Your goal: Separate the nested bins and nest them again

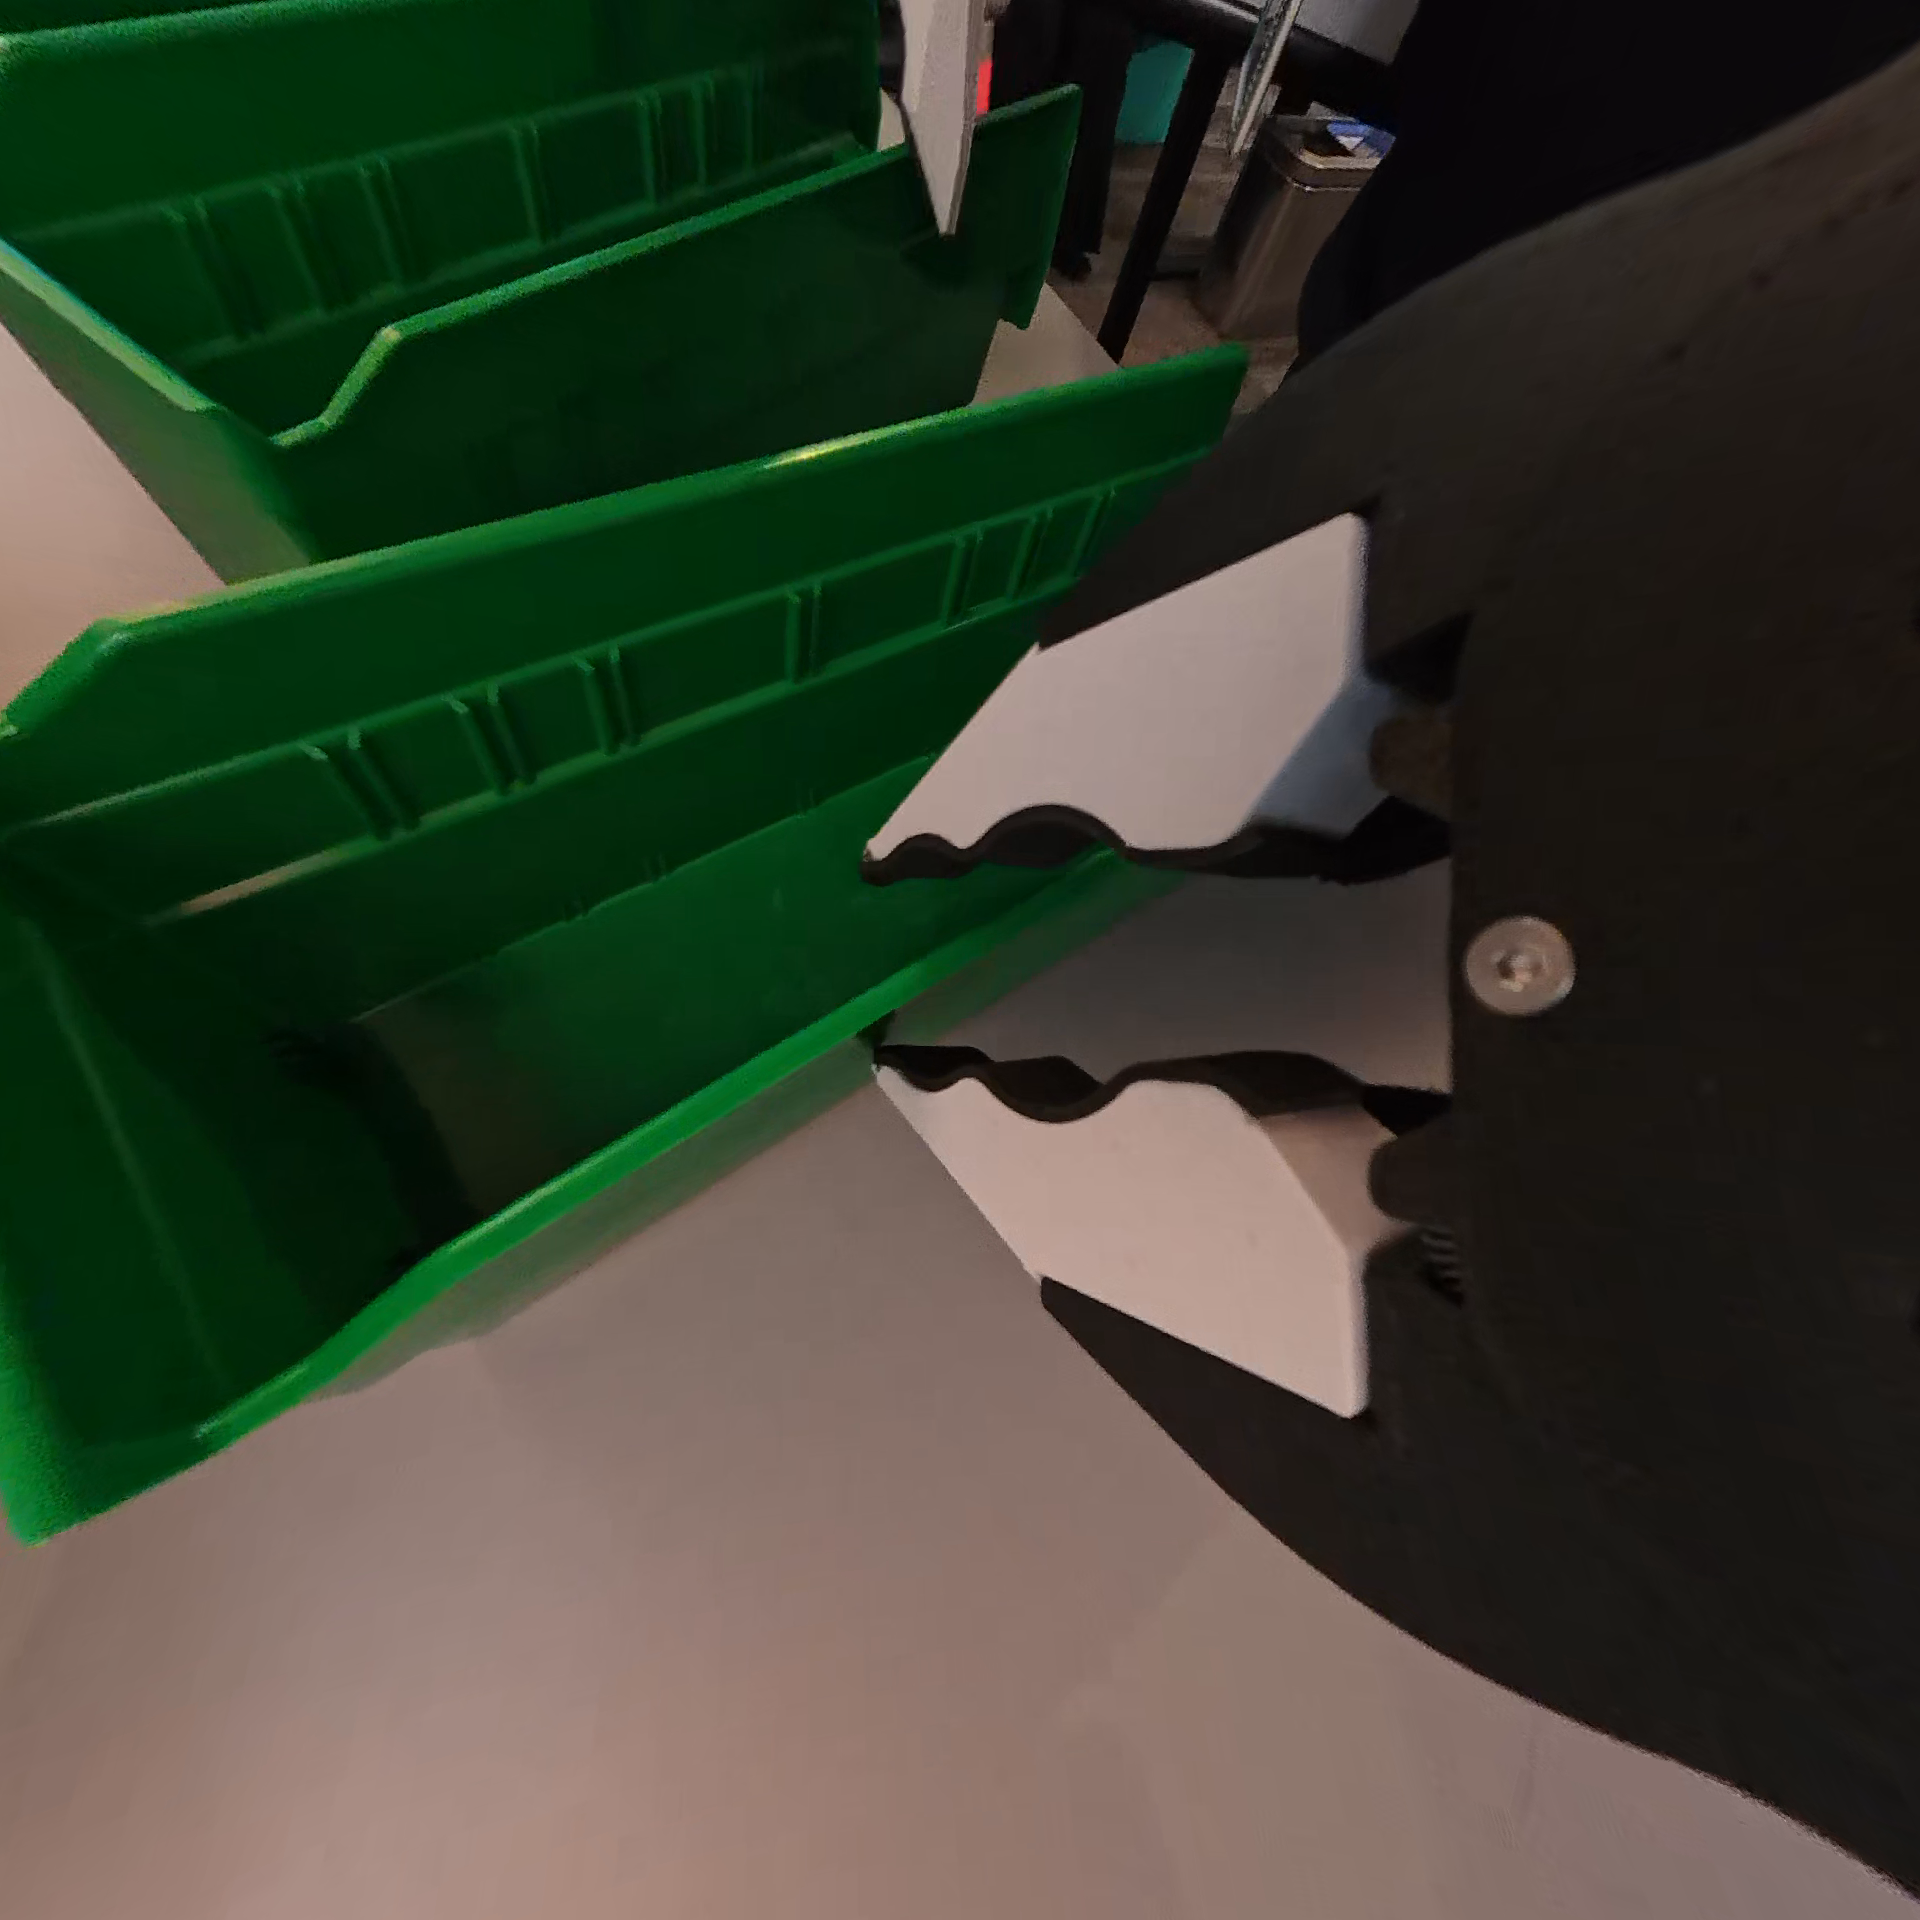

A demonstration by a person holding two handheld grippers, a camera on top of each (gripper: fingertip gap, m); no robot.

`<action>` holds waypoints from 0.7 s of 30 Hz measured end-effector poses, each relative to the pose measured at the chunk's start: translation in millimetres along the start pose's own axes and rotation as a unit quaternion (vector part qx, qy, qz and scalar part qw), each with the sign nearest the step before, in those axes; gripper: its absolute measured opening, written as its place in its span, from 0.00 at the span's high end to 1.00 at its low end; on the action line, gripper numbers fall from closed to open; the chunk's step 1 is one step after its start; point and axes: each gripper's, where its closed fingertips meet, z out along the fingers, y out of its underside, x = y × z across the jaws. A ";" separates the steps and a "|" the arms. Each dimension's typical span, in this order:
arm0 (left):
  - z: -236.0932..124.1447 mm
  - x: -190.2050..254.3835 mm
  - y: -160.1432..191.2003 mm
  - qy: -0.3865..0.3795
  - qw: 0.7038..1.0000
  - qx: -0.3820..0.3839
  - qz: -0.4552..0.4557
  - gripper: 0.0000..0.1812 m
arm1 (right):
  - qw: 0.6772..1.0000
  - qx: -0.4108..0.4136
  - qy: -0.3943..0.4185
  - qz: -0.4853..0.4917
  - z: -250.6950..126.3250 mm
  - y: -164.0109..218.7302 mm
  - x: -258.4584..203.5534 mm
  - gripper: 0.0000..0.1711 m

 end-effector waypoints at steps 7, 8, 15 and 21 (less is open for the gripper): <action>0.8 4.8 11.1 0.014 1.000 -0.007 0.002 0.83 | 0.995 0.029 0.015 0.099 1.2 -5.6 -4.0 0.30; 1.0 5.6 12.8 0.016 1.000 -0.008 0.002 0.83 | 0.993 0.039 0.019 0.112 1.8 -6.7 -5.9 0.29; 0.9 11.0 18.3 0.035 0.999 -0.002 -0.008 0.81 | 0.982 0.109 -0.002 0.153 -10.3 -21.7 -17.1 0.11; -4.9 16.3 13.7 0.053 0.998 0.020 -0.007 0.76 | 0.968 0.190 0.048 0.158 -85.9 -15.2 50.6 0.22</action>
